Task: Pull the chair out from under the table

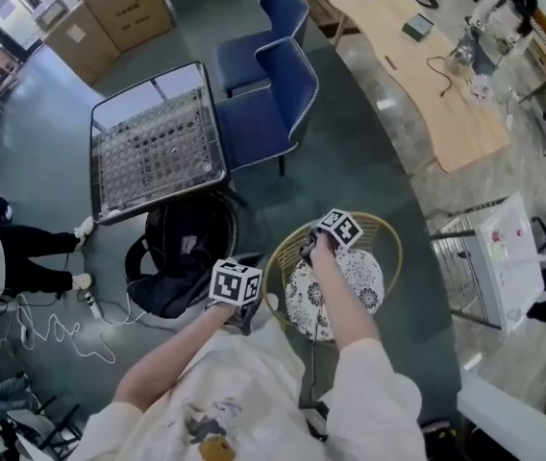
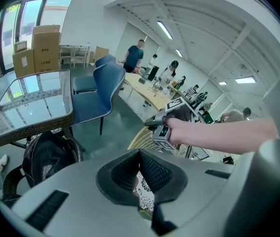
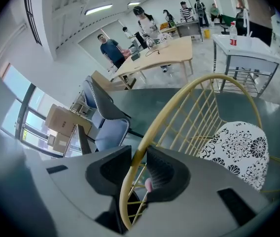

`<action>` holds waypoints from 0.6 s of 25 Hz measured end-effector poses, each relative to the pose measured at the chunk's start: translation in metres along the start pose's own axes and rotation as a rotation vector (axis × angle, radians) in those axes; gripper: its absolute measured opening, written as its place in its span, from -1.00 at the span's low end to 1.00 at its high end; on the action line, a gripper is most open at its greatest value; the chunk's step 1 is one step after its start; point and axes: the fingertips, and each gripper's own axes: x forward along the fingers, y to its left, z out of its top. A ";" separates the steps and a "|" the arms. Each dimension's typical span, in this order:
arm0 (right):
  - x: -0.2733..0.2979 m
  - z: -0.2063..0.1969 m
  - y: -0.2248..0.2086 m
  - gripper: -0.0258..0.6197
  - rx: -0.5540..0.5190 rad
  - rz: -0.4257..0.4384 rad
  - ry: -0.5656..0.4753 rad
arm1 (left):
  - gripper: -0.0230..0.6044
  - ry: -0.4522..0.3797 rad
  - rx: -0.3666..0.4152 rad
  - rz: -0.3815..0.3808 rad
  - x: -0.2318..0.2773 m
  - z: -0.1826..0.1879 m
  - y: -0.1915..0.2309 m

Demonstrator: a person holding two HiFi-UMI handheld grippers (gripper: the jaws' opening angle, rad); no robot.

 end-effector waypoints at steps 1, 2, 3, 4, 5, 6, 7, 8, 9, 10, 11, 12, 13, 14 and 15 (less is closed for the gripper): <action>0.003 0.001 0.005 -0.63 -0.001 0.005 0.003 | -0.92 -0.001 -0.004 0.002 0.000 0.002 0.003; 0.006 0.002 0.008 -0.63 -0.003 0.007 0.007 | -0.92 -0.001 -0.008 0.004 0.000 0.003 0.005; 0.010 0.003 0.010 -0.63 -0.008 0.006 0.010 | -0.92 -0.001 -0.014 0.006 0.000 0.004 0.008; 0.013 0.004 0.012 -0.63 -0.015 0.003 0.011 | -0.92 0.000 -0.021 0.010 0.000 0.005 0.011; 0.016 0.006 0.014 -0.63 -0.022 0.003 0.013 | -0.92 0.000 -0.028 0.015 0.001 0.006 0.014; 0.019 0.008 0.018 -0.63 -0.028 0.006 0.015 | -0.92 -0.001 -0.034 0.020 0.002 0.009 0.017; 0.021 0.011 0.022 -0.63 -0.035 0.009 0.016 | -0.92 -0.004 -0.038 0.025 0.003 0.013 0.020; 0.023 0.014 0.026 -0.63 -0.042 0.012 0.017 | -0.92 -0.007 -0.042 0.028 0.004 0.017 0.022; 0.025 0.017 0.030 -0.63 -0.046 0.019 0.020 | -0.92 -0.011 -0.045 0.030 0.006 0.021 0.024; 0.027 0.019 0.034 -0.63 -0.049 0.027 0.025 | -0.92 -0.015 -0.048 0.032 0.007 0.025 0.024; 0.029 0.020 0.036 -0.63 -0.050 0.032 0.031 | -0.92 -0.019 -0.051 0.034 0.008 0.028 0.024; 0.031 0.022 0.037 -0.63 -0.054 0.030 0.036 | -0.92 -0.022 -0.052 0.036 0.008 0.031 0.025; 0.033 0.024 0.039 -0.63 -0.059 0.026 0.038 | -0.92 -0.027 -0.053 0.038 0.008 0.034 0.026; 0.035 0.027 0.042 -0.63 -0.065 0.024 0.039 | -0.92 -0.032 -0.053 0.040 0.008 0.037 0.027; 0.038 0.029 0.046 -0.63 -0.071 0.026 0.040 | -0.92 -0.036 -0.054 0.042 0.007 0.040 0.029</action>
